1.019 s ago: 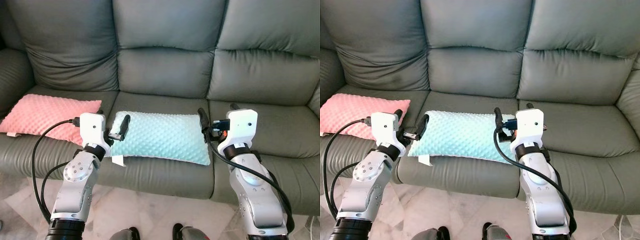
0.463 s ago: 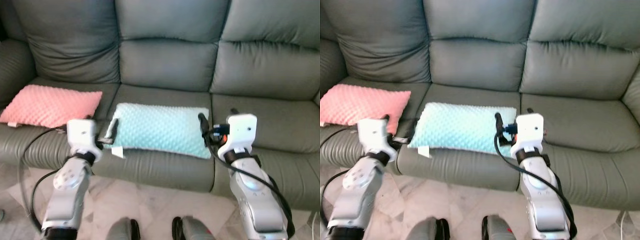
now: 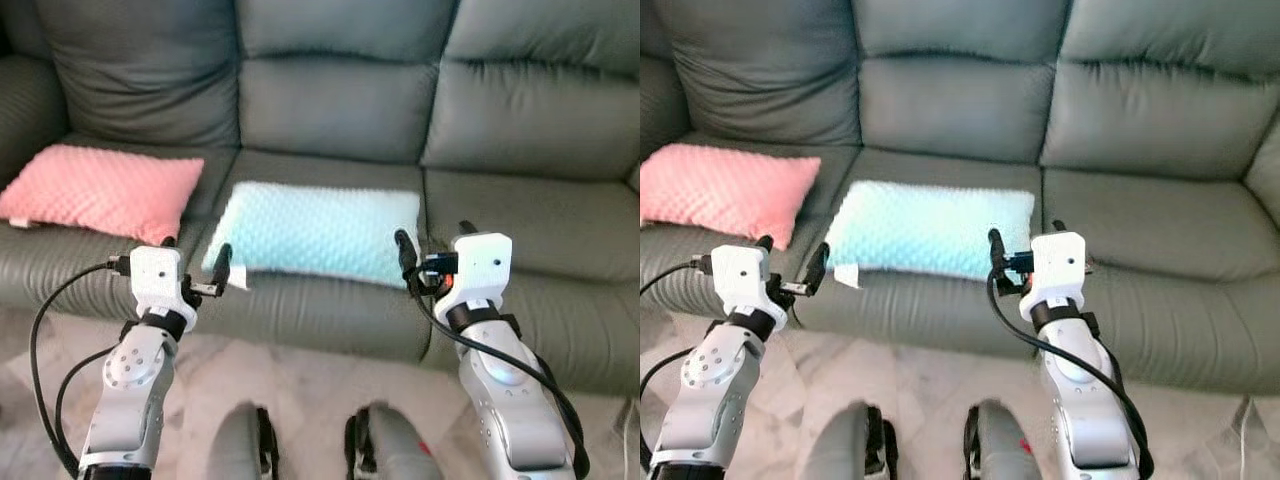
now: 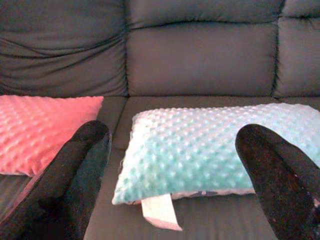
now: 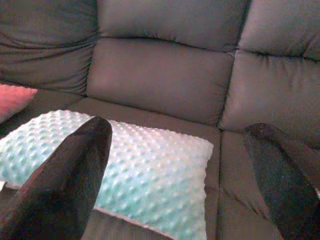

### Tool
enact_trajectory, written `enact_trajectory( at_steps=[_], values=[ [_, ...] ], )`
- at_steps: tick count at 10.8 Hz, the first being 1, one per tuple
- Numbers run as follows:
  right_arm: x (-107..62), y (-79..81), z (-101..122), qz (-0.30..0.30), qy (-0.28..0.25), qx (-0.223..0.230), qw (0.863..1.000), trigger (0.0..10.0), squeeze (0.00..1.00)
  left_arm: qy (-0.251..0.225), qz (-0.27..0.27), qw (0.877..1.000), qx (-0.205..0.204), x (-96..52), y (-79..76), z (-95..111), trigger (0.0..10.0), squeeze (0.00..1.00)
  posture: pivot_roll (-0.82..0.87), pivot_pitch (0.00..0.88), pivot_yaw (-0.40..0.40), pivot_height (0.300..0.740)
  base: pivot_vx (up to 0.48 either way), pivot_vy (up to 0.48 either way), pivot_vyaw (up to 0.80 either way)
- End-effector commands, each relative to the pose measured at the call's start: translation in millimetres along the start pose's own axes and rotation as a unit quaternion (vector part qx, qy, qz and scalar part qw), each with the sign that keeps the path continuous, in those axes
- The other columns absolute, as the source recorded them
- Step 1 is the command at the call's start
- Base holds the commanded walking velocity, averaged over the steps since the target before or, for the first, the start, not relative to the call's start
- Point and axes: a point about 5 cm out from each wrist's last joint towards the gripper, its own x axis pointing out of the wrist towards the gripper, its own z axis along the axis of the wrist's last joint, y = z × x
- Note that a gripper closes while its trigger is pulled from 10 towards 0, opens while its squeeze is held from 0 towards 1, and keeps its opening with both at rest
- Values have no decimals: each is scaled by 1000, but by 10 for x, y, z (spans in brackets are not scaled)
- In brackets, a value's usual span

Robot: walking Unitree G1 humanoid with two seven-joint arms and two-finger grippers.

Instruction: Move the pillow to the sofa

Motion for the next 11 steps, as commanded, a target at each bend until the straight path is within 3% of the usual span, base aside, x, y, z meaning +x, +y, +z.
enact_trajectory(
  at_steps=[1,11],
  values=[
    [-24,9,29,1,-4,3,1000,10000,0,-4,2,1000,7,1,17,37,10000,0,-102,239,32,646,0,0,0],
    [-6,16,-10,0,1,15,1000,10000,0,-6,-5,1000,27,55,10,71,10000,0,-91,238,48,638,0,0,0]
  ],
)
